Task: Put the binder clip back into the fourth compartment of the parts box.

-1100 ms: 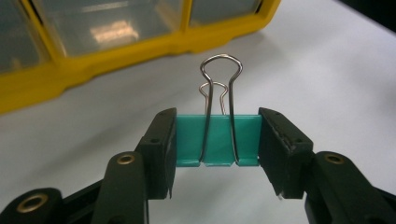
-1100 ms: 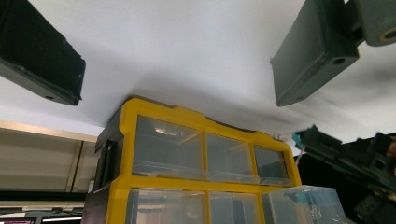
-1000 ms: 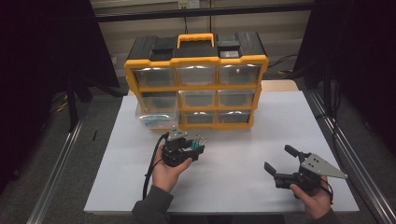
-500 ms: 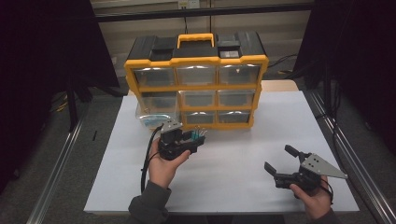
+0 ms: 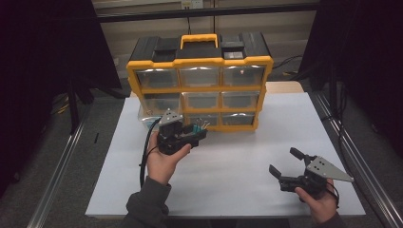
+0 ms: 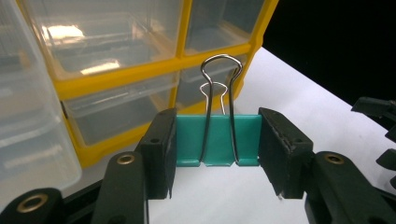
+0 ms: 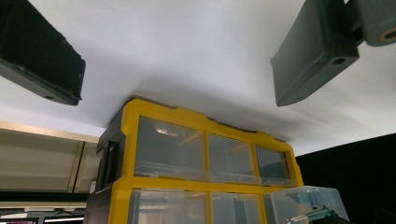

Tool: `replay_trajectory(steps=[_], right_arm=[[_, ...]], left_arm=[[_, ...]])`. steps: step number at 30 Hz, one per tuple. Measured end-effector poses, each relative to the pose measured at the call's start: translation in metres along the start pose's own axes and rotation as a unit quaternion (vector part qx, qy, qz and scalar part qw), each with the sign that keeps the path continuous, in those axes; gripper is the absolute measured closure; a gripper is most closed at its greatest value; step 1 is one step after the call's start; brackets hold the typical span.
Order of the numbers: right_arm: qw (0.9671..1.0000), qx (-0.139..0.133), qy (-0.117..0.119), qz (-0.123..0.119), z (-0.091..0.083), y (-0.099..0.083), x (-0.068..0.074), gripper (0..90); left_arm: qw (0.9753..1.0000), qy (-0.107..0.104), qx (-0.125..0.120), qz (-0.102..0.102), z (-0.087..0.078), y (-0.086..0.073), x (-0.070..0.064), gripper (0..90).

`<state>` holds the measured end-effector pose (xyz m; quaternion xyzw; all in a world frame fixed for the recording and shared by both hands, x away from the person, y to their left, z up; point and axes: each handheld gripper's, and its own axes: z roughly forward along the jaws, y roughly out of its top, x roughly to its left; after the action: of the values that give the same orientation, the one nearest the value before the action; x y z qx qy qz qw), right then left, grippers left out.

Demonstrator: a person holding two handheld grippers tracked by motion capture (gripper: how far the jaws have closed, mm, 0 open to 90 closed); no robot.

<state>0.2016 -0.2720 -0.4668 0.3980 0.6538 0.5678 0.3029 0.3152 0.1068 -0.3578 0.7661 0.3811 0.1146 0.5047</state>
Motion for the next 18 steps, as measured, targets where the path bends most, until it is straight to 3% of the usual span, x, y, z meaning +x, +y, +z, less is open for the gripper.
replay_trajectory(steps=[18], right_arm=[[1.0000,-0.001,-0.001,0.000,0.000,0.000,0.000,2.2]], left_arm=[[0.9995,0.008,-0.029,0.004,-0.016,0.031,0.005,50.1]])
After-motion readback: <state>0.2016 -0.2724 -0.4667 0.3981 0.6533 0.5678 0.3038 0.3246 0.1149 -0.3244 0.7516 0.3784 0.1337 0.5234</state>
